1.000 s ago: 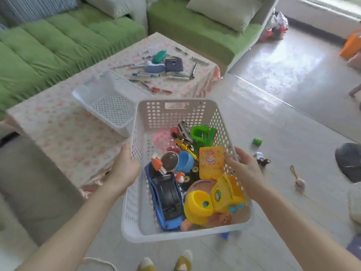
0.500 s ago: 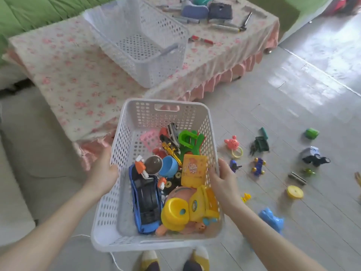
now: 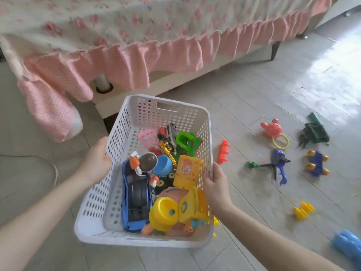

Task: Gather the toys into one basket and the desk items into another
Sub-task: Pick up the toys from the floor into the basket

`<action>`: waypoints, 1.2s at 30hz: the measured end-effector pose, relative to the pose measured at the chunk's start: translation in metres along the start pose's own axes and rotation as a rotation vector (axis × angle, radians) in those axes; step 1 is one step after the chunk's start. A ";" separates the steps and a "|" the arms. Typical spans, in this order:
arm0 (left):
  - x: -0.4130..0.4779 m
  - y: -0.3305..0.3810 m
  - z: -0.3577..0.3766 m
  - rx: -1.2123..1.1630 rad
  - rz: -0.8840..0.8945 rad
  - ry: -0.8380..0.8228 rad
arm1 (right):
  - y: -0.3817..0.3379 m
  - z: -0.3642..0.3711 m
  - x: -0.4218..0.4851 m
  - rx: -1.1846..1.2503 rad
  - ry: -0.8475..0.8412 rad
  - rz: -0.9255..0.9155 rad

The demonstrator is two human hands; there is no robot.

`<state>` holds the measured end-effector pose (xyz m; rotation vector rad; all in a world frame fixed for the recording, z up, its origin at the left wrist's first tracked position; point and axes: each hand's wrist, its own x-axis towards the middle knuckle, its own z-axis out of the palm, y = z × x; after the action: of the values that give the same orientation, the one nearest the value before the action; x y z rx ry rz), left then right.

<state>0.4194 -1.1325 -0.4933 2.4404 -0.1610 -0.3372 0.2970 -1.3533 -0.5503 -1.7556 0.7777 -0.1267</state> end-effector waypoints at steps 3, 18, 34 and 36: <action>0.012 -0.025 0.021 0.020 0.015 0.040 | 0.028 0.018 0.012 -0.001 -0.013 -0.055; 0.014 -0.050 0.047 0.063 -0.018 0.098 | 0.085 0.000 0.038 -0.054 -0.048 0.029; 0.010 -0.038 0.049 0.038 0.012 0.106 | 0.111 -0.027 0.086 -0.583 -0.115 0.207; 0.009 -0.036 0.050 0.033 0.012 0.106 | 0.097 -0.033 0.114 -0.704 -0.084 0.048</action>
<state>0.4157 -1.1366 -0.5548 2.4820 -0.1359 -0.2014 0.3273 -1.4562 -0.6596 -2.3791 0.8619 0.2867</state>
